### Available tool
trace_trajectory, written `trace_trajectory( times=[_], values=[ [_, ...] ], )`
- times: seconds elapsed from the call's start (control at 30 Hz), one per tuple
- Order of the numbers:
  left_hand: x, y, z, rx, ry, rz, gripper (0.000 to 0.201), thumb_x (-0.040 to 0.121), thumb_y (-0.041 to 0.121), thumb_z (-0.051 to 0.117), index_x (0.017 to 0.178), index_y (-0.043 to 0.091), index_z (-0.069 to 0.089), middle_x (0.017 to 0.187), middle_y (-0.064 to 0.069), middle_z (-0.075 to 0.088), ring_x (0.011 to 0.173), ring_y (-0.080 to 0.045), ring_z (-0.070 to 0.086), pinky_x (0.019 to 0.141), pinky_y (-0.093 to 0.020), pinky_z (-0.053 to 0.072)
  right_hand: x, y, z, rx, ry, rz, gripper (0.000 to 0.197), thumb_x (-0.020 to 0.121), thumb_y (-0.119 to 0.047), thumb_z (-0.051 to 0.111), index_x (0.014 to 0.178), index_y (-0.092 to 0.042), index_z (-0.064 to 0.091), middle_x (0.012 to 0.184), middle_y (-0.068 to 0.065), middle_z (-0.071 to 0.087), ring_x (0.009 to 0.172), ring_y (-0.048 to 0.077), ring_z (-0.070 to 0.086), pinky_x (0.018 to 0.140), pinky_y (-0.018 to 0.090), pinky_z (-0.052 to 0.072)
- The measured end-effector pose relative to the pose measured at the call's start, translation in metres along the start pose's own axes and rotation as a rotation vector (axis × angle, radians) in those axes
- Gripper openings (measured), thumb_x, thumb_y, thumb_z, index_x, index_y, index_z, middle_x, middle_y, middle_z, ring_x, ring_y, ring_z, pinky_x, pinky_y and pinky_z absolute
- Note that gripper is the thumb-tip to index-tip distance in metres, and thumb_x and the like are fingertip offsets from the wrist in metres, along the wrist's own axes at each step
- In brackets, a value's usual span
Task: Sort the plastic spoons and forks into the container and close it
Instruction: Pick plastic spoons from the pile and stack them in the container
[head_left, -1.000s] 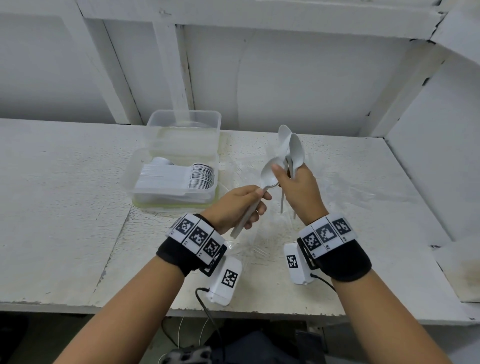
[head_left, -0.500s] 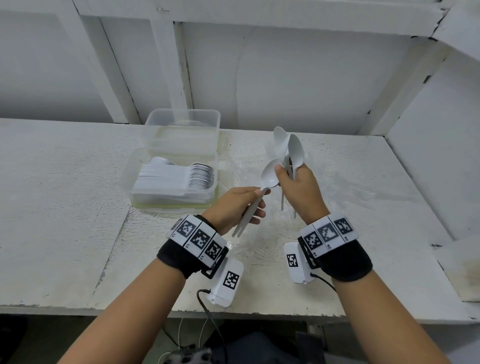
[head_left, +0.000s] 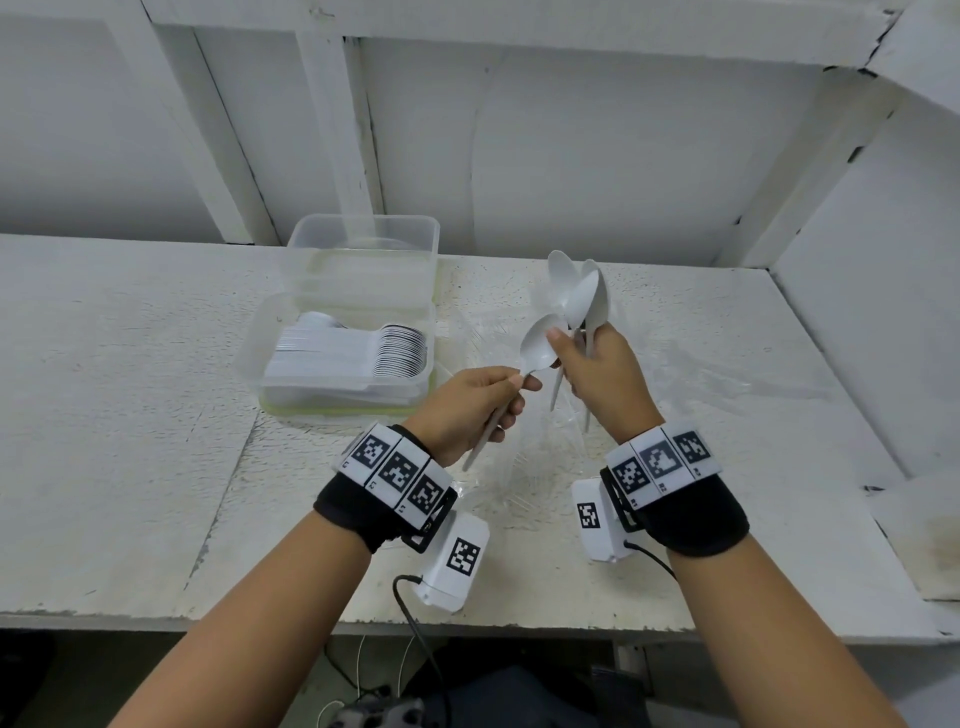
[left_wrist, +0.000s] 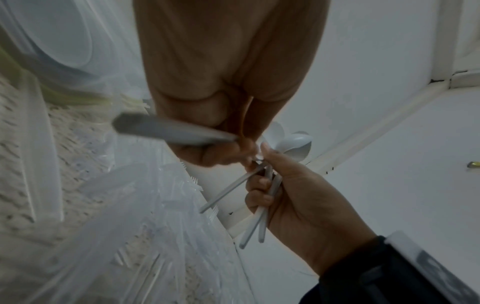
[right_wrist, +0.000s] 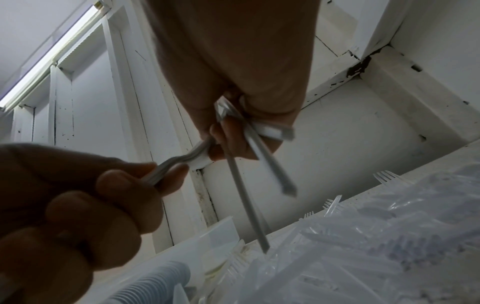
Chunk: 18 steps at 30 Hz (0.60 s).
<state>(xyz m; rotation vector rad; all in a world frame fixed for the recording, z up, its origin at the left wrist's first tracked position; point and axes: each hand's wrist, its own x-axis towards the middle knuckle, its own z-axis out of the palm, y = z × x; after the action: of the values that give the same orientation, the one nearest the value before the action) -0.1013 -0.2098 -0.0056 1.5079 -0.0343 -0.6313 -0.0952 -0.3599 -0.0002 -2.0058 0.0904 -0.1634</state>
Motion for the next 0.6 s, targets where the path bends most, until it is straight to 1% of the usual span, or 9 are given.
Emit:
trace_trajectory(
  times=[0.03, 0.07, 0.13, 0.23, 0.27, 0.37, 0.43, 0.5, 0.6],
  values=[
    [0.001, 0.0, 0.001, 0.003, 0.05, 0.012, 0.025, 0.1, 0.016, 0.038, 0.091, 0.013, 0.06, 0.064, 0.002, 0.045, 0.055, -0.009, 0.04, 0.05, -0.018, 0.035, 0.0, 0.0, 0.0, 0.028, 0.02, 0.013, 0.012, 0.096, -0.03, 0.047, 0.095, -0.019, 0.051, 0.067, -0.005, 0.052, 0.058, 0.004, 0.047, 0.056, 0.018, 0.035],
    [0.002, -0.001, 0.002, 0.001, 0.102, 0.022, 0.026, 0.1, 0.016, 0.036, 0.091, 0.013, 0.06, 0.065, 0.002, 0.043, 0.055, -0.009, 0.037, 0.05, -0.018, 0.032, -0.001, 0.0, 0.001, 0.055, 0.037, 0.037, 0.019, 0.097, -0.031, 0.044, 0.108, -0.016, 0.047, 0.07, -0.004, 0.054, 0.058, 0.005, 0.048, 0.056, 0.019, 0.037],
    [0.002, -0.001, 0.003, -0.028, 0.184, 0.046, 0.026, 0.1, 0.014, 0.034, 0.092, 0.013, 0.059, 0.067, 0.001, 0.043, 0.056, -0.009, 0.037, 0.051, -0.019, 0.031, -0.003, 0.0, 0.0, 0.112, 0.037, 0.085, 0.022, 0.098, -0.029, 0.04, 0.117, -0.018, 0.036, 0.071, -0.001, 0.055, 0.055, 0.004, 0.048, 0.055, 0.02, 0.037],
    [0.003, -0.001, 0.004, -0.107, 0.26, 0.081, 0.024, 0.1, 0.011, 0.036, 0.088, 0.014, 0.057, 0.071, 0.001, 0.047, 0.06, -0.009, 0.044, 0.056, -0.02, 0.038, -0.01, -0.001, 0.0, 0.139, -0.005, 0.098, 0.01, 0.099, -0.028, 0.039, 0.109, -0.025, 0.038, 0.068, -0.001, 0.055, 0.045, -0.003, 0.046, 0.052, 0.016, 0.034],
    [0.002, -0.001, 0.005, -0.144, 0.268, 0.092, 0.023, 0.1, 0.011, 0.038, 0.088, 0.014, 0.057, 0.073, 0.0, 0.051, 0.063, -0.009, 0.048, 0.058, -0.02, 0.042, -0.012, -0.002, 0.0, 0.165, -0.018, 0.107, 0.006, 0.099, -0.029, 0.04, 0.103, -0.024, 0.042, 0.067, -0.001, 0.056, 0.043, -0.002, 0.044, 0.05, 0.016, 0.033],
    [0.002, -0.003, 0.008, -0.24, 0.261, 0.125, 0.018, 0.099, 0.009, 0.041, 0.09, 0.012, 0.056, 0.084, -0.003, 0.062, 0.078, -0.013, 0.061, 0.071, -0.025, 0.053, -0.016, 0.001, 0.006, 0.26, -0.029, 0.14, 0.013, 0.099, -0.029, 0.043, 0.091, -0.02, 0.048, 0.07, 0.0, 0.061, 0.044, 0.006, 0.039, 0.042, 0.02, 0.034],
    [0.002, -0.005, 0.01, -0.285, 0.262, 0.139, 0.015, 0.099, 0.009, 0.042, 0.091, 0.01, 0.055, 0.09, -0.006, 0.065, 0.085, -0.016, 0.064, 0.078, -0.031, 0.054, -0.02, 0.002, 0.01, 0.263, -0.012, 0.143, 0.018, 0.098, -0.027, 0.046, 0.09, -0.013, 0.053, 0.07, 0.002, 0.059, 0.044, 0.007, 0.043, 0.041, 0.021, 0.037],
    [0.002, -0.006, 0.011, -0.309, 0.274, 0.147, 0.014, 0.098, 0.009, 0.042, 0.091, 0.01, 0.055, 0.093, -0.007, 0.066, 0.087, -0.017, 0.065, 0.079, -0.032, 0.054, -0.022, 0.004, 0.014, 0.253, 0.002, 0.145, 0.021, 0.096, -0.026, 0.049, 0.091, -0.006, 0.055, 0.064, 0.002, 0.051, 0.044, 0.004, 0.046, 0.041, 0.021, 0.04],
    [0.002, -0.009, 0.01, -0.297, 0.278, 0.154, 0.013, 0.098, 0.008, 0.043, 0.094, 0.009, 0.055, 0.096, -0.009, 0.067, 0.089, -0.017, 0.066, 0.079, -0.03, 0.055, -0.025, 0.006, 0.016, 0.208, 0.038, 0.116, 0.018, 0.095, -0.023, 0.052, 0.102, -0.009, 0.06, 0.069, 0.001, 0.051, 0.051, 0.005, 0.049, 0.045, 0.018, 0.044]
  ],
)
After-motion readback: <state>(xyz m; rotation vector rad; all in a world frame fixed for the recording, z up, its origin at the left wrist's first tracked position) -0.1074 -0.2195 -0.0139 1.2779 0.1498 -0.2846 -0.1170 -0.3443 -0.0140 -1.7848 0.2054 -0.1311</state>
